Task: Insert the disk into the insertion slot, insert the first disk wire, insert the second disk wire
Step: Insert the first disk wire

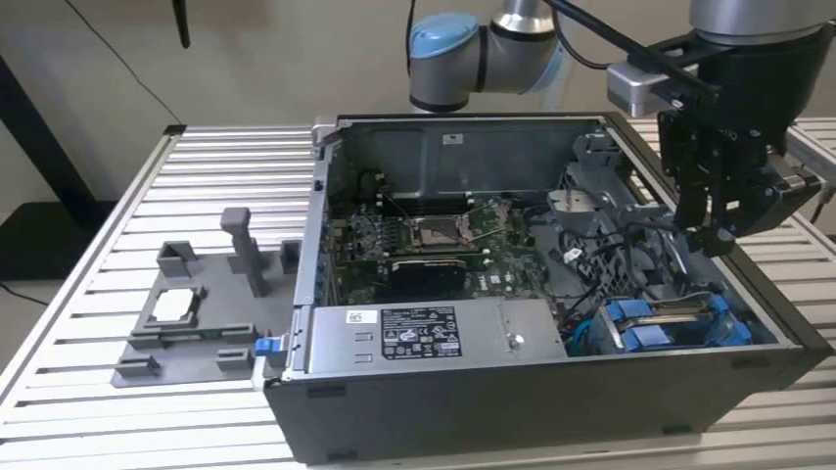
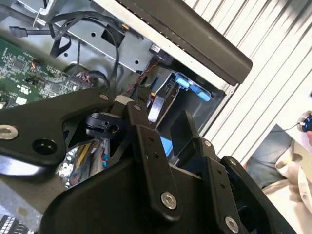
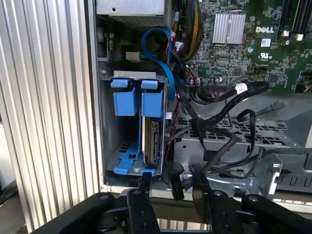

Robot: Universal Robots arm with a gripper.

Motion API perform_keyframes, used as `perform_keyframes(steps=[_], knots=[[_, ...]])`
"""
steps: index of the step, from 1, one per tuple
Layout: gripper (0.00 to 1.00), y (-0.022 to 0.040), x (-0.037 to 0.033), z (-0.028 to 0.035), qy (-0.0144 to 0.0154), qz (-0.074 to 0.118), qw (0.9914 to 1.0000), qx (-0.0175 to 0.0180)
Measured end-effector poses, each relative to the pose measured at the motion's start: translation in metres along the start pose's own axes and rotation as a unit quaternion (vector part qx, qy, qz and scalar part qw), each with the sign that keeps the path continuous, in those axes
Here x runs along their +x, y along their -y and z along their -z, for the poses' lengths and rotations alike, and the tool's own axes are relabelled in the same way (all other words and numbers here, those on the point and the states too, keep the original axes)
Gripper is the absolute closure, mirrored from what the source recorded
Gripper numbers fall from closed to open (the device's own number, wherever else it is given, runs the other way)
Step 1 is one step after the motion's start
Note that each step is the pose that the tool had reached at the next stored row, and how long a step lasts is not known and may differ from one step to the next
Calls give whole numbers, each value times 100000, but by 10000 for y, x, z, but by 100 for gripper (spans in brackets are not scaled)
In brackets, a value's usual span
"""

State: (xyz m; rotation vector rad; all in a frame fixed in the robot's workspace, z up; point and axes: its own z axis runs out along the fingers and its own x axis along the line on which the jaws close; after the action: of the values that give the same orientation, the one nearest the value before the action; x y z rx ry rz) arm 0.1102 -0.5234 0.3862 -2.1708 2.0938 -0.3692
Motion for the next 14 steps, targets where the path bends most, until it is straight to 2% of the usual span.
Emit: perform_keyframes(steps=[4, 6, 7, 9, 14], knots=[[55, -5, -9, 1, -7, -4, 100000, 4], [68, -6, -19, 1, -40, 10, 100000, 6], [68, -6, -22, 1, -76, 19, 100000, 3], [80, -6, -24, 2, -194, 45, 100000, -2], [81, -6, -25, 2, -207, 48, 100000, 0]])
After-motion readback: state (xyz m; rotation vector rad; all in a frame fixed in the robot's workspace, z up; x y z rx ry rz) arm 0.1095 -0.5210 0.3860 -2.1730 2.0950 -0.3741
